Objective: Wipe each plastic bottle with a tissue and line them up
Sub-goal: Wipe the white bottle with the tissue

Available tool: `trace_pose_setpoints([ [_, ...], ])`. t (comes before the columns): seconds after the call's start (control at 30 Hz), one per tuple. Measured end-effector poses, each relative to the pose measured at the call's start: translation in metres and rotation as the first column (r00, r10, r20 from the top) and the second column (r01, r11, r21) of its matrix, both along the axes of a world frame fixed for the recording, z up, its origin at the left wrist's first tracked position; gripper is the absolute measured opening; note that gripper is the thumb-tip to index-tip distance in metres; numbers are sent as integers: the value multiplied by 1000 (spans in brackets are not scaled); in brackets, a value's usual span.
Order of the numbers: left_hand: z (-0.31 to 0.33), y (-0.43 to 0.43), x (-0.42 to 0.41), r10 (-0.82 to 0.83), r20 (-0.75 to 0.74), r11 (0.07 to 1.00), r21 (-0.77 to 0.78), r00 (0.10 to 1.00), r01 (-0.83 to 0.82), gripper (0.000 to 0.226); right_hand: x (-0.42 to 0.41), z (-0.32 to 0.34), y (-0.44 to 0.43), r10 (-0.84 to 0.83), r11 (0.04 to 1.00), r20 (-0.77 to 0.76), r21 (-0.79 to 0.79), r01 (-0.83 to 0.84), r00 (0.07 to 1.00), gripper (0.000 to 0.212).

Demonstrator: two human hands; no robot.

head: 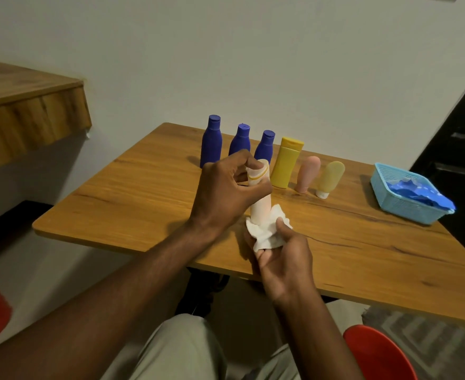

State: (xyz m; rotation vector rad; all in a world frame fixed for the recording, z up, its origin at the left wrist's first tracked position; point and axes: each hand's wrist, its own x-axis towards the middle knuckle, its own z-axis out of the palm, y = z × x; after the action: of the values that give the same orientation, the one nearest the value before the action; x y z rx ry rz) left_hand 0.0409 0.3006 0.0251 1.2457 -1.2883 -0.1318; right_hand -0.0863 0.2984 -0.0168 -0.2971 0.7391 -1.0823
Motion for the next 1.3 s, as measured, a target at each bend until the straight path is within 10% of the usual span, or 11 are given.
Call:
trace_pose_setpoints([
  [0.2,2,3,-7,-33,0,999,9,999,33,30,4,14,-32,-18,1000,-18,-25,18,1000,29],
  [0.3,3,5,-4,-39,-5,999,9,999,39,29,3,12,-29,-25,982,-322,-186,-37,946,23],
  [0.4,-1,5,-2,-74,-8,997,35,997,74,30,4,14,-22,-154,880,-575,-449,-152,804,25],
  [0.67,4,4,19,-194,-48,963,180,980,199,45,2,2,-35,-380,557,-564,-772,-305,733,27],
  [1.3,-14,-2,79,-231,-162,904,330,959,273,77,16,27,-70,-425,376,-778,-617,-692,463,47],
])
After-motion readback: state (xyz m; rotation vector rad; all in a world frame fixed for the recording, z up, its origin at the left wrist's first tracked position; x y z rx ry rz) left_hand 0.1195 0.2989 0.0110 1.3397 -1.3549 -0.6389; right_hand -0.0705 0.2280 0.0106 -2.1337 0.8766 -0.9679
